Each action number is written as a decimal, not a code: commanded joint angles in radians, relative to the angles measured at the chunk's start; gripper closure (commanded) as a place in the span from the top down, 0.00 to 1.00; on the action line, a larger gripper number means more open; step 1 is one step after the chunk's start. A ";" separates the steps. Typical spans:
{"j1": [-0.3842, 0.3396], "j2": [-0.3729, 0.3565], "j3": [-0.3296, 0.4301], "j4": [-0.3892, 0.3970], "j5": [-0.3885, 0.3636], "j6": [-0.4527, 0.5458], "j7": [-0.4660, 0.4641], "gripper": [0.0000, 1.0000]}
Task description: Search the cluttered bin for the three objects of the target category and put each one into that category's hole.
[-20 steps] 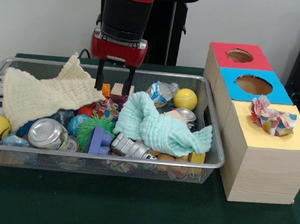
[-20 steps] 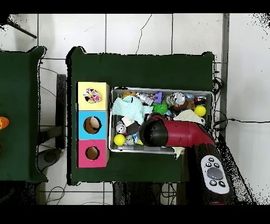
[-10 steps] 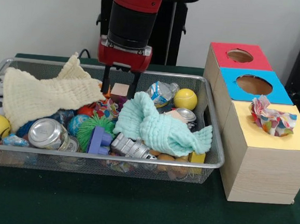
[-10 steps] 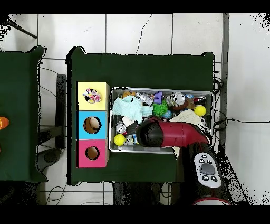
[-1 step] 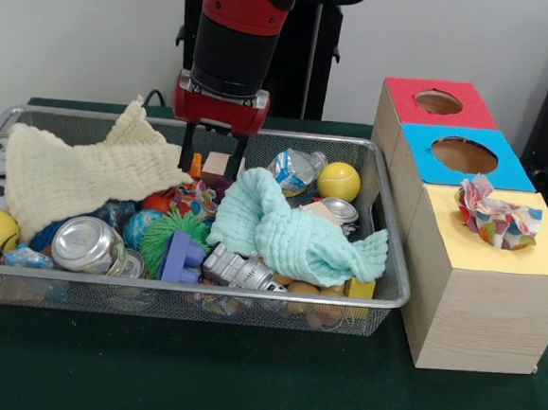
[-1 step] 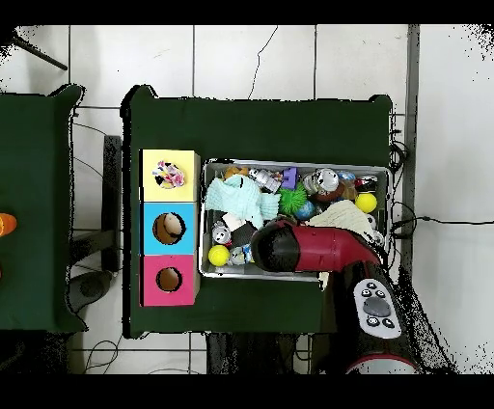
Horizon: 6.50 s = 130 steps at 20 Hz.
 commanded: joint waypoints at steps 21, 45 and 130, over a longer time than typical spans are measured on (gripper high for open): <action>-0.041 0.124 0.028 -0.059 -0.037 -0.073 0.079 1.00; -0.034 -0.100 0.046 -0.054 0.003 0.146 -0.019 1.00; -0.013 0.157 0.040 -0.091 -0.011 -0.103 0.086 0.00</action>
